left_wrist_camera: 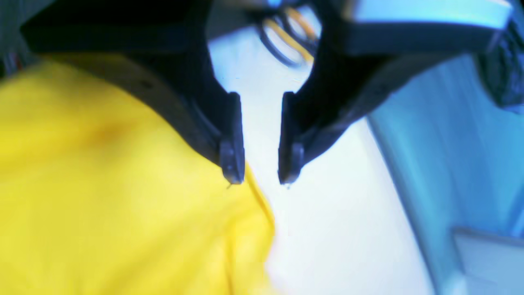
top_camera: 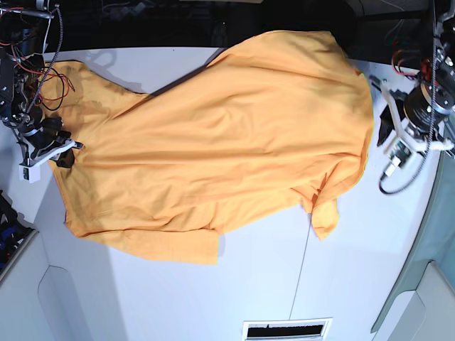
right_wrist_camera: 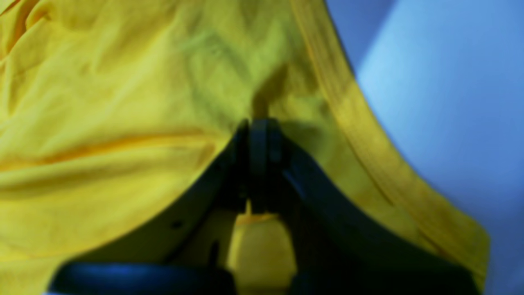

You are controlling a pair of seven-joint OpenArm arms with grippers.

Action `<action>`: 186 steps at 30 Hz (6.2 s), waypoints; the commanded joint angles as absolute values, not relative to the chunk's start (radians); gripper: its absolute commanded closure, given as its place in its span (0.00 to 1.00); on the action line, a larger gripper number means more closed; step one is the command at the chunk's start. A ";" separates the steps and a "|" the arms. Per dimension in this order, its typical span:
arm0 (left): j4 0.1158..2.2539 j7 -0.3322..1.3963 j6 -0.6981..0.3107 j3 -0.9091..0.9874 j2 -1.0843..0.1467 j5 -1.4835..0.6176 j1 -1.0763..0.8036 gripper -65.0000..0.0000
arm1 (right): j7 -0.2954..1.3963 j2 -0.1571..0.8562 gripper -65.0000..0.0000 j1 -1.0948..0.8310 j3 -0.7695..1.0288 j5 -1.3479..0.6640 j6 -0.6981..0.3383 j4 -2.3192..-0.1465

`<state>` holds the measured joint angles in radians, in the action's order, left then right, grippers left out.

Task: Layout the t-shirt on the table in an organized manner, then fold the t-shirt properly
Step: 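Move the left gripper to the shirt hem and grasp it, then pull the hem with the left gripper away from the right gripper, then drag the shirt corner with the right gripper away from the left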

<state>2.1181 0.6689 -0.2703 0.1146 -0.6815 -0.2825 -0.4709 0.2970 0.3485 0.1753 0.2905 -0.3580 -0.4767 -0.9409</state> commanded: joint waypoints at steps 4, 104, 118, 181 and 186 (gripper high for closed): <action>2.032 0.578 -0.266 0.117 -0.694 -0.319 -0.345 0.54 | 0.281 0.363 1.00 0.193 0.294 -0.367 -0.480 -0.952; 1.242 0.556 -0.273 -0.260 -0.469 -0.271 0.166 0.72 | 0.087 0.320 1.00 0.334 -0.020 -0.097 -0.442 -0.744; 1.321 0.550 -0.483 -0.260 -0.468 -0.395 0.167 0.72 | 0.101 0.369 1.00 0.094 0.142 -0.232 -0.452 -1.018; 1.336 0.588 -0.304 -0.260 -0.430 -0.336 0.076 0.65 | 0.019 0.152 0.53 0.590 -0.497 0.214 -0.020 -0.682; 1.336 0.587 -0.305 -0.260 -0.430 -0.336 0.063 0.65 | 0.019 0.159 0.53 0.590 -0.496 0.213 0.003 -0.681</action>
<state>1.3231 0.5785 -0.3038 -0.2642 -0.4206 -0.3367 0.0578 0.0406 0.1528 0.5575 -0.4995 0.2104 -0.0139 -0.6674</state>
